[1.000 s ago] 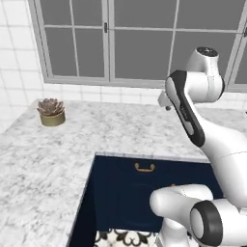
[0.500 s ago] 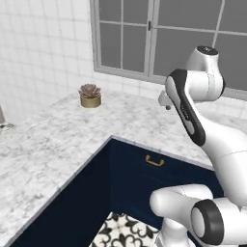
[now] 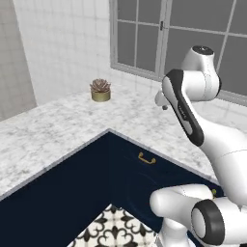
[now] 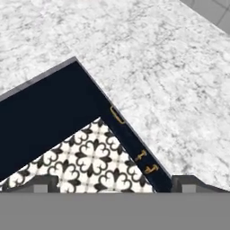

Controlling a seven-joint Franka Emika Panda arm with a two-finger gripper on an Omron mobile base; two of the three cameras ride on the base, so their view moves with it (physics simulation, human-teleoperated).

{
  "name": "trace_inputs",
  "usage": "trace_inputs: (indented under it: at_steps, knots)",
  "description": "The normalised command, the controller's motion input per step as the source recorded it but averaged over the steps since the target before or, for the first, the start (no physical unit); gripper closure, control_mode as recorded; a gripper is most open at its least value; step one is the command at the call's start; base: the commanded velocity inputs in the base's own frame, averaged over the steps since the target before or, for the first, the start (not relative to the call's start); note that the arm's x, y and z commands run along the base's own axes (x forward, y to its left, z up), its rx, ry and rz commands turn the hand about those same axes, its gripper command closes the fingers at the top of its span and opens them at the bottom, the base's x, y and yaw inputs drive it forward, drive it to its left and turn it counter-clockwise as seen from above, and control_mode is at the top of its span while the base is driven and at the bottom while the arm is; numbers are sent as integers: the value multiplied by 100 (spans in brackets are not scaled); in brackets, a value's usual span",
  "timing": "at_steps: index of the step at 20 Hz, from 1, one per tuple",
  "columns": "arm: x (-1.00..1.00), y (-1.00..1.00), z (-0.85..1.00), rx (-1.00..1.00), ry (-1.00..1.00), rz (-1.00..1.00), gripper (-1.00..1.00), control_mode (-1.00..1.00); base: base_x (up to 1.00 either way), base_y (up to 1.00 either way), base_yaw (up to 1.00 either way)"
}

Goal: Take a straw from the drawer in front and place it inside the glass cup on the dining counter.

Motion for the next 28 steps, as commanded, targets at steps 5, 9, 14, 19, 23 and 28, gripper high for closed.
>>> trace_inputs:
  at_steps: [5,9,14,19,23,28]
  knots:
    - [0,0,0,0,0,0,-100,100,0,-70,36]
    - [-3,-15,-1,2,0,8,-100,-100,-6,-52,26]
    - [-25,-3,0,1,0,25,-100,-100,0,0,0]
    - [-6,79,-12,-20,-1,4,-100,-100,0,0,0]
    - [1,74,-49,-38,0,-1,-100,-100,0,0,0]
    - [11,47,-70,-41,-2,-2,-100,-100,0,0,0]
